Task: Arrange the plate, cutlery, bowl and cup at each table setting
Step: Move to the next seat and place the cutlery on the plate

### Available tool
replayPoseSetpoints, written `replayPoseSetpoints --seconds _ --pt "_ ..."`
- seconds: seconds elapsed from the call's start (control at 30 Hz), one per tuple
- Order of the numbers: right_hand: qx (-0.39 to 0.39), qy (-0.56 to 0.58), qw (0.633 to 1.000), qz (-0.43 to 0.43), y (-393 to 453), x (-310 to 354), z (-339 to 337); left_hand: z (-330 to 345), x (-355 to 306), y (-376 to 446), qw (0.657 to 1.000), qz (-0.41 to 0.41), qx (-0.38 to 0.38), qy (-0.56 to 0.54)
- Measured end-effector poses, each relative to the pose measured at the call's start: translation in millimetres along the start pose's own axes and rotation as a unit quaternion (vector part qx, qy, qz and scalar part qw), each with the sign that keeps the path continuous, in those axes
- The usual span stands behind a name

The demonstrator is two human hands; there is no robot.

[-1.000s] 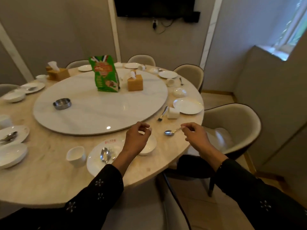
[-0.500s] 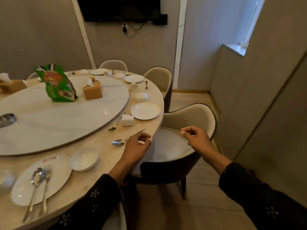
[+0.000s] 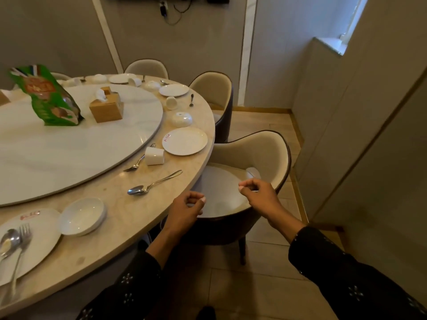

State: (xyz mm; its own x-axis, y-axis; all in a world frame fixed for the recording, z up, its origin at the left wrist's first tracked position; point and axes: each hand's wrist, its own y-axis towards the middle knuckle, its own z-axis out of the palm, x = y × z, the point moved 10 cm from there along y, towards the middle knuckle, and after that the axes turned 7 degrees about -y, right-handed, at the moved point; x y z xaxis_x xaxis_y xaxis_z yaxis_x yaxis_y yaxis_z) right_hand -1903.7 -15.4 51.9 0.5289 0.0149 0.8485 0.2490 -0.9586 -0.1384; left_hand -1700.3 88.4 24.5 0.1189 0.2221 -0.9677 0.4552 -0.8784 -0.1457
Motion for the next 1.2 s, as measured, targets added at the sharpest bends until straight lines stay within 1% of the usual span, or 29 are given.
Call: replayPoseSetpoints --seconds 0.17,0.37,0.5,0.67,0.83,1.0,1.13,1.2 --pt "0.073 -0.02 0.997 -0.022 49 12 47 -18 27 29 0.997 -0.043 -0.058 -0.027" --pt "0.173 -0.067 0.981 -0.053 124 53 109 -54 42 87 0.985 -0.08 -0.144 -0.043" --pt "0.206 -0.079 0.972 -0.085 163 88 147 -76 41 114 0.975 -0.082 -0.202 -0.052" --pt "0.245 -0.096 0.958 -0.115 194 116 196 -98 46 128 0.958 -0.114 -0.257 -0.053" --pt "0.296 -0.113 0.934 -0.164 207 137 233 -111 59 123 0.93 -0.151 -0.326 -0.075" --pt "0.362 -0.126 0.899 -0.214 216 153 255 -116 70 110 0.889 -0.179 -0.411 -0.095" --pt "0.397 -0.114 0.879 -0.24 224 165 260 -112 75 100 0.853 -0.203 -0.473 -0.088" --pt "0.419 -0.111 0.862 -0.263 225 171 263 -107 77 95 0.832 -0.219 -0.502 -0.082"
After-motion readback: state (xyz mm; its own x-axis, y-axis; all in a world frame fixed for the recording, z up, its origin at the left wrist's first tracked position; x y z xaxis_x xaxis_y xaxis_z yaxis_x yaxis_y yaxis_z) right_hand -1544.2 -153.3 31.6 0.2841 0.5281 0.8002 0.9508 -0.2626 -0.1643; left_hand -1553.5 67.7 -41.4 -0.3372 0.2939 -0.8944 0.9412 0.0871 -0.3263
